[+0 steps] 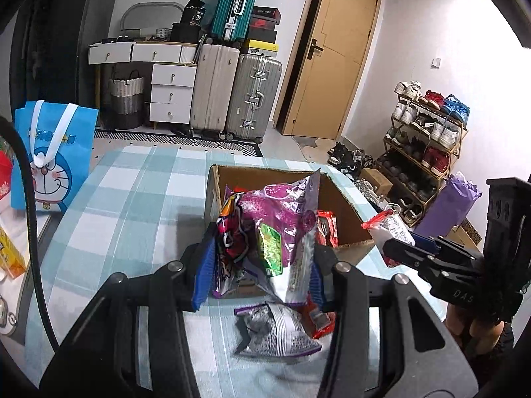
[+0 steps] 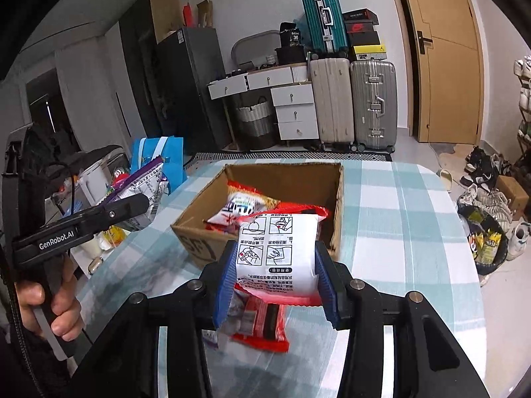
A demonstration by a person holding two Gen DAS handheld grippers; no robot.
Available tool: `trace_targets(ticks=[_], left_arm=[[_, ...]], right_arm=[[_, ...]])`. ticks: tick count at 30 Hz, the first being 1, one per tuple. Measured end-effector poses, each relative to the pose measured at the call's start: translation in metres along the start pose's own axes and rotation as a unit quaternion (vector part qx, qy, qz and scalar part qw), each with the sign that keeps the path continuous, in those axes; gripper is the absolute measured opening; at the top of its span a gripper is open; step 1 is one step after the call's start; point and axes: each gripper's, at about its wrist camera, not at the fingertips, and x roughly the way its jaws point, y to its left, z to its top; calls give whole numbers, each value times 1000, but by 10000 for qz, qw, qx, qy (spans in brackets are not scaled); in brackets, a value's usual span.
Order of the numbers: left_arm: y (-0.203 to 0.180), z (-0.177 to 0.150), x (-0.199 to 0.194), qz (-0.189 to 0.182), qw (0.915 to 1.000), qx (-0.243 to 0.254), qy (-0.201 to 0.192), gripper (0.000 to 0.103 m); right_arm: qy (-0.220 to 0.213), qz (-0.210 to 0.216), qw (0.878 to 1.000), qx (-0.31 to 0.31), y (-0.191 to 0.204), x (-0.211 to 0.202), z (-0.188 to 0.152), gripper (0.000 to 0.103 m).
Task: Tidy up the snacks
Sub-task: 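Carry both held bags over the box and lower them inside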
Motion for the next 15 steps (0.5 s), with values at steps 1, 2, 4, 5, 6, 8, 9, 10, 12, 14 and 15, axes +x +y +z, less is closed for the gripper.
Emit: trace_targets(ticks=[1, 2, 4, 5, 6, 8, 9, 10, 12, 14, 15], left_arm=[[0, 2, 1, 15, 10000, -7, -17, 44], [0, 5, 4, 11, 10000, 2, -14, 44], [-3, 8, 8, 8, 10000, 39, 4, 44], [-5, 10, 12, 21, 10000, 66, 15, 44], [-6, 12, 16, 38, 9999, 93, 30, 44], [-9, 15, 22, 34, 9999, 122, 50, 44], [-10, 17, 25, 28, 9999, 147, 57, 44], [-11, 19, 29, 33, 9998, 161, 68, 44], [-14, 22, 36, 23, 9998, 202, 68, 44], [-17, 26, 44, 31, 9996, 252, 89, 44], [-18, 27, 47, 24, 9996, 263, 90, 44]], right_arm=[[2, 53, 10000, 46, -1, 2, 3, 45], [-25, 88, 9999, 89, -2, 2, 5, 45], [-42, 125, 9999, 94, -4, 5, 11, 45], [-73, 124, 9999, 92, -4, 6, 13, 45], [-98, 136, 9998, 80, -4, 7, 15, 45], [-128, 124, 9998, 90, -4, 9, 19, 45], [-143, 143, 9997, 98, -4, 10, 22, 45], [-157, 156, 9997, 101, -4, 10, 24, 45], [-189, 161, 9996, 112, -7, 13, 28, 45], [-202, 190, 9995, 148, -10, 16, 32, 45], [-209, 179, 9995, 153, -11, 17, 34, 45]])
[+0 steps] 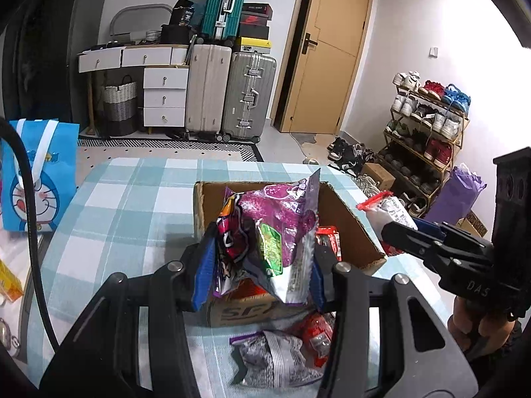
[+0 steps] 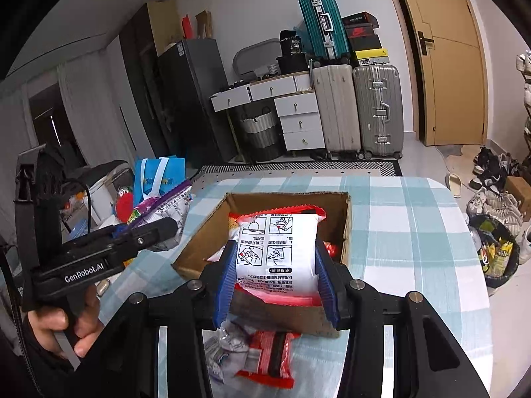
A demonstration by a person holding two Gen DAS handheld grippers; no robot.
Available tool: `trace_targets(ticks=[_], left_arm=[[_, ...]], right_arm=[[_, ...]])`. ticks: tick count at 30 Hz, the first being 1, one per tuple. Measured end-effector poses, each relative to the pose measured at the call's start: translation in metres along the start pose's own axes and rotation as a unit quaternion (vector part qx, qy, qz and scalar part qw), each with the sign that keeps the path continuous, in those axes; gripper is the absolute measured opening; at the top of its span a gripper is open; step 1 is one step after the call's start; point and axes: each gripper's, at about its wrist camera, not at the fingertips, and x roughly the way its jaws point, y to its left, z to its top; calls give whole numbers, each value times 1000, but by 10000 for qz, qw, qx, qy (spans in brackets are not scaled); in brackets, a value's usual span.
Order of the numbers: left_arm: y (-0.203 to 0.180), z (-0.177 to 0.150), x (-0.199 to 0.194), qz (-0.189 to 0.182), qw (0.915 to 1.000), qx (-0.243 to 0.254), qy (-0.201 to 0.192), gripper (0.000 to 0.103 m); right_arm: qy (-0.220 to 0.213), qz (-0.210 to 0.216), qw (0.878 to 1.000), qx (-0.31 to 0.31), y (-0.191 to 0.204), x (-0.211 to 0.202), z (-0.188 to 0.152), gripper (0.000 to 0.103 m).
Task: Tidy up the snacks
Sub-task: 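Carry both held bags over the box and lower them inside, then open both grippers to release the bags and withdraw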
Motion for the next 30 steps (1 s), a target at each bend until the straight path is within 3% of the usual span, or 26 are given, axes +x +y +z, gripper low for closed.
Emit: trace_targets(ticks=[13, 30], left_arm=[[-2, 18, 46, 47, 9999, 106, 119, 44], [-3, 17, 112, 187, 9982, 383, 430, 44]], right_arm=[[24, -55, 10000, 0, -13, 26, 19, 45], [406, -72, 9991, -105, -21, 88, 20, 45]])
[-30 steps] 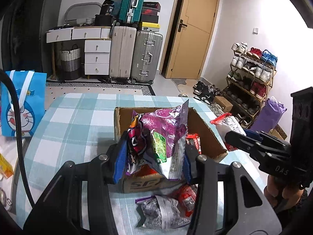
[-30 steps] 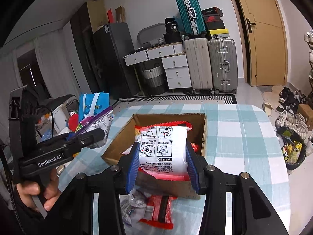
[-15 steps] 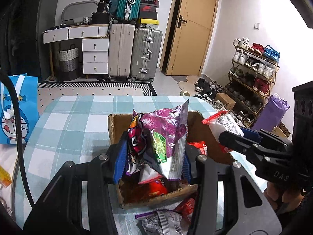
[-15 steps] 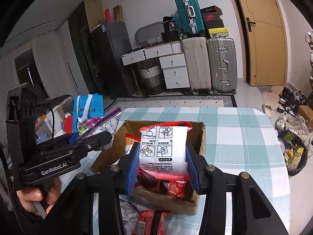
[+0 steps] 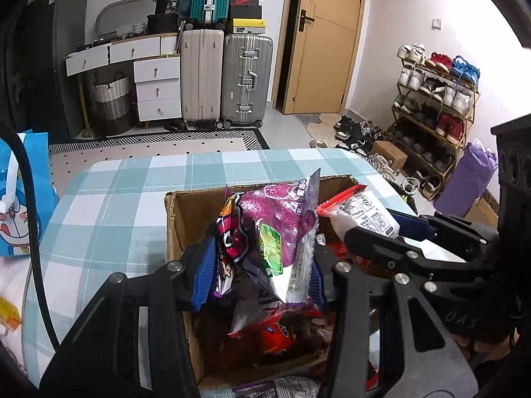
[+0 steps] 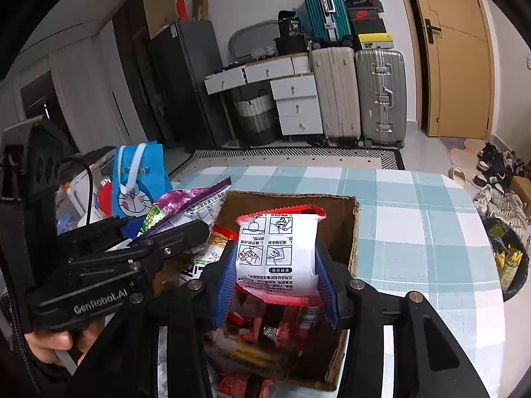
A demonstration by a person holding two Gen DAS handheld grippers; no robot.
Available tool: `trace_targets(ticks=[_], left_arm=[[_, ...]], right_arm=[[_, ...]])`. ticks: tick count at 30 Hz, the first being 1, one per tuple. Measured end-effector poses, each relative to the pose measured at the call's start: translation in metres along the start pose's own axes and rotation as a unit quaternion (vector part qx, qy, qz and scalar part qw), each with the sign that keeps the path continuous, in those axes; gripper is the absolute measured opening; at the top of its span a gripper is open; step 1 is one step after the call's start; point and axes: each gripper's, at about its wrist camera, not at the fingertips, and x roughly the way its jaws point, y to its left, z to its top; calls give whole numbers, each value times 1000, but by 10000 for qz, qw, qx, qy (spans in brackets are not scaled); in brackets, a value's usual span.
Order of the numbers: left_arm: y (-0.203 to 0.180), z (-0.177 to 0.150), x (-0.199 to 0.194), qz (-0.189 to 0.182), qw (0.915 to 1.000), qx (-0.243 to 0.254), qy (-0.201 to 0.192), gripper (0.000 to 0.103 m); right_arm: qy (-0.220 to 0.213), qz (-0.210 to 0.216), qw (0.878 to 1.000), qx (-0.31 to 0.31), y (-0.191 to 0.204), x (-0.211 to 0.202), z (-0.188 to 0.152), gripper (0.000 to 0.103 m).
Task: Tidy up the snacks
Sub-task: 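Open both grippers to release the bags and withdraw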
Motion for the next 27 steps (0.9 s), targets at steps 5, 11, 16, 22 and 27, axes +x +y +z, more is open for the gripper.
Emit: trace_targets(ticks=[5, 11, 16, 22, 27], left_arm=[[-2, 2, 12, 22, 10000, 47, 69, 44], [0, 3, 29, 41, 9997, -21, 233, 44], [5, 2, 40, 75, 9994, -35, 332, 44], [5, 5, 43, 103, 9991, -105, 393, 45], [8, 1, 17, 20, 9995, -186, 250, 52]], right_arm=[[101, -66, 9999, -54, -2, 13, 1, 45], [201, -122, 9997, -87, -4, 27, 2, 45], [201, -205, 9994, -191, -4, 32, 3, 45], [233, -269, 9991, -230, -4, 37, 7, 45], [112, -160, 9996, -208, -4, 21, 7, 53]])
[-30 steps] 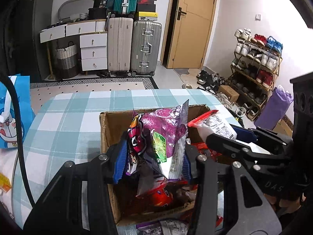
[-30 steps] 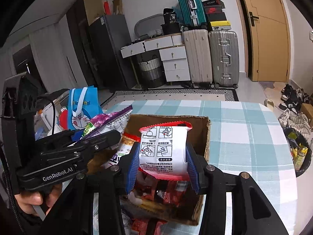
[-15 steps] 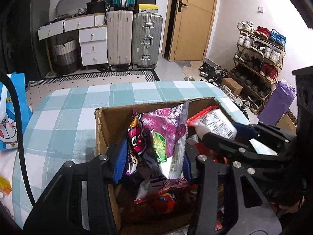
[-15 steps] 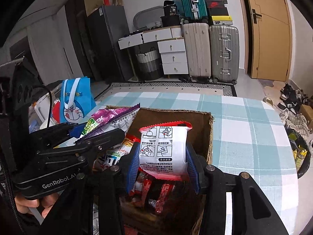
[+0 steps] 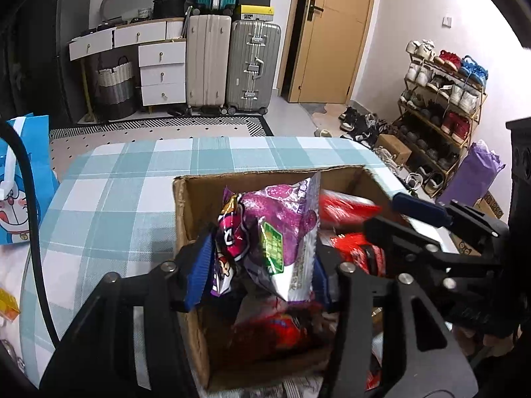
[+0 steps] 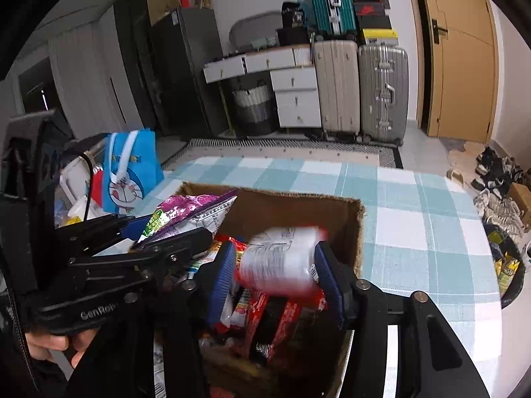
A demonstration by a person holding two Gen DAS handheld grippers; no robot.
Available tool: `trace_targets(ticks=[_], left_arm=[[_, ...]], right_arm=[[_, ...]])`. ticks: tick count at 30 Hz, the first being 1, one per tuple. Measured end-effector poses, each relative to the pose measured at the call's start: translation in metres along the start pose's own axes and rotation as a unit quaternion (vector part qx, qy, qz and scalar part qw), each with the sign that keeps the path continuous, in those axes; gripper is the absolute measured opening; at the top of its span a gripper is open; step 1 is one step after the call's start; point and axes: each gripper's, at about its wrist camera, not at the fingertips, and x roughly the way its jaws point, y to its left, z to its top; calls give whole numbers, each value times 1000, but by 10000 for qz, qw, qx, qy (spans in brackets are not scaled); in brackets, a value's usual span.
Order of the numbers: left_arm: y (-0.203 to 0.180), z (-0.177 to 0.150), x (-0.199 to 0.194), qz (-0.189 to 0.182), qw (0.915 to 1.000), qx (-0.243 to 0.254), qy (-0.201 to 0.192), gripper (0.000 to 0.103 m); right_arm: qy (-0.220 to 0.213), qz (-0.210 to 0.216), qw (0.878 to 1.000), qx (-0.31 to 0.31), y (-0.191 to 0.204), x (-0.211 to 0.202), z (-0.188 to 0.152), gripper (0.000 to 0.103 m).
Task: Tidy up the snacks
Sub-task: 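Open both grippers to release the bags and withdraw, then grasp the silver-white bag with the left gripper while the right gripper grasps the red bar pack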
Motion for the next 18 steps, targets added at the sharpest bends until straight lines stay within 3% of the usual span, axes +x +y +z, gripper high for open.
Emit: trace_targets(ticks=[2, 5, 8, 10, 18], left_arm=[[1, -2, -11, -12, 10000, 44, 9, 71], [1, -6, -28, 52, 9999, 122, -37, 83], [1, -14, -46, 62, 9998, 197, -80, 95], [2, -22, -61, 107, 9997, 181, -142, 103], [21, -54, -108, 125, 9996, -156, -213, 103]], right_arm=[[-76, -107, 9999, 12, 0, -12, -1, 69], [-186, -108, 9998, 57, -1, -33, -6, 92], [-256, -84, 9995, 147, -3, -52, -14, 100], [-278, -112, 9994, 188, -3, -62, -20, 101], [-135, -238, 9988, 416, -3, -83, -49, 102]])
